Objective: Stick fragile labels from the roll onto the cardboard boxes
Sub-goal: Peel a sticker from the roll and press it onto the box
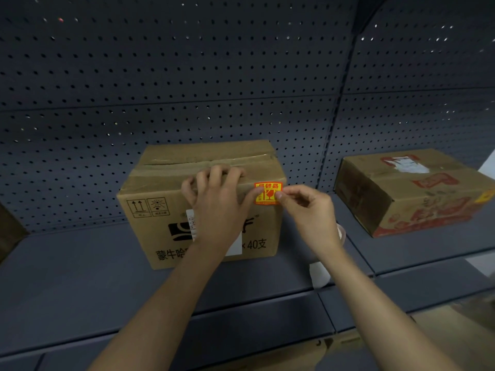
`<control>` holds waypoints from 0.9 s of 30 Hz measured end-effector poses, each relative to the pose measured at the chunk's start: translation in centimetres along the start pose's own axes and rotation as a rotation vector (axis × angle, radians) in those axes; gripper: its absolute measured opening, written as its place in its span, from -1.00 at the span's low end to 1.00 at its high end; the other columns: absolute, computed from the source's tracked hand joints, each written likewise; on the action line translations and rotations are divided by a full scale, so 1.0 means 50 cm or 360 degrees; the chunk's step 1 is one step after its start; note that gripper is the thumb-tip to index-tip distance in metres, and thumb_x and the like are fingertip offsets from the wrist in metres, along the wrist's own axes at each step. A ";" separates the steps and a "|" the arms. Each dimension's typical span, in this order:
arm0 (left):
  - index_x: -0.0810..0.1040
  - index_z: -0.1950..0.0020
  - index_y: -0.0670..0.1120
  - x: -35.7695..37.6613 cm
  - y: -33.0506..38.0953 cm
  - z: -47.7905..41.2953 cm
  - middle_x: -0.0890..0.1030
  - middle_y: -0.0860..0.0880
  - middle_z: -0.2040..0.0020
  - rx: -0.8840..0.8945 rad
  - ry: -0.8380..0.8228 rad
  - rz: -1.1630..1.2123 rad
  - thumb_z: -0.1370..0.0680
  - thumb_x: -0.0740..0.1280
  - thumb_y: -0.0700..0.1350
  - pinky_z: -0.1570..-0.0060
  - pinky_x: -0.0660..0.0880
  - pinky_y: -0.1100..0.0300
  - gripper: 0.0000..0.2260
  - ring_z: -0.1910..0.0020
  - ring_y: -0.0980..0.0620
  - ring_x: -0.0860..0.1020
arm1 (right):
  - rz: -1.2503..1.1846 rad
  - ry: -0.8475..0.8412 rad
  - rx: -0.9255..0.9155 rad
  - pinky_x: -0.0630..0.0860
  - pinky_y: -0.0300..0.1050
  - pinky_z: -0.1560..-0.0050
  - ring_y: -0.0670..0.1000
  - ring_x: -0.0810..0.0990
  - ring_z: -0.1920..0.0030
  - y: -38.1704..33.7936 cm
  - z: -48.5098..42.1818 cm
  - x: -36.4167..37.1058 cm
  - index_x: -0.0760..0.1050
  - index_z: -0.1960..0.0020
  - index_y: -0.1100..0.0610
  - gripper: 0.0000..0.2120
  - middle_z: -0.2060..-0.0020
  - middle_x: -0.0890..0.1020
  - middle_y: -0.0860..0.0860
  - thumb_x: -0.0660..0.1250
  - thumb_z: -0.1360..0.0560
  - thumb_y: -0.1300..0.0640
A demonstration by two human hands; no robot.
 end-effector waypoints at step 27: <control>0.59 -0.04 0.08 0.001 -0.004 0.001 0.55 0.06 -0.01 -0.0016 0.0022 0.0090 -0.53 0.25 0.32 -0.12 0.24 -0.11 -0.65 -0.03 -0.06 0.45 | 0.0321 -0.0109 -0.0266 0.52 0.01 -0.26 -0.10 0.53 -0.23 -0.030 -0.045 0.002 0.66 -0.17 0.06 -0.78 -0.20 0.57 -0.04 0.41 -0.54 0.10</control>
Point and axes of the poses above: each hand's wrist, its own z-axis away from the middle knuckle, its own x-axis out of the palm, y = z × x, the point moved 7 cm from there along -z, towards the middle knuckle
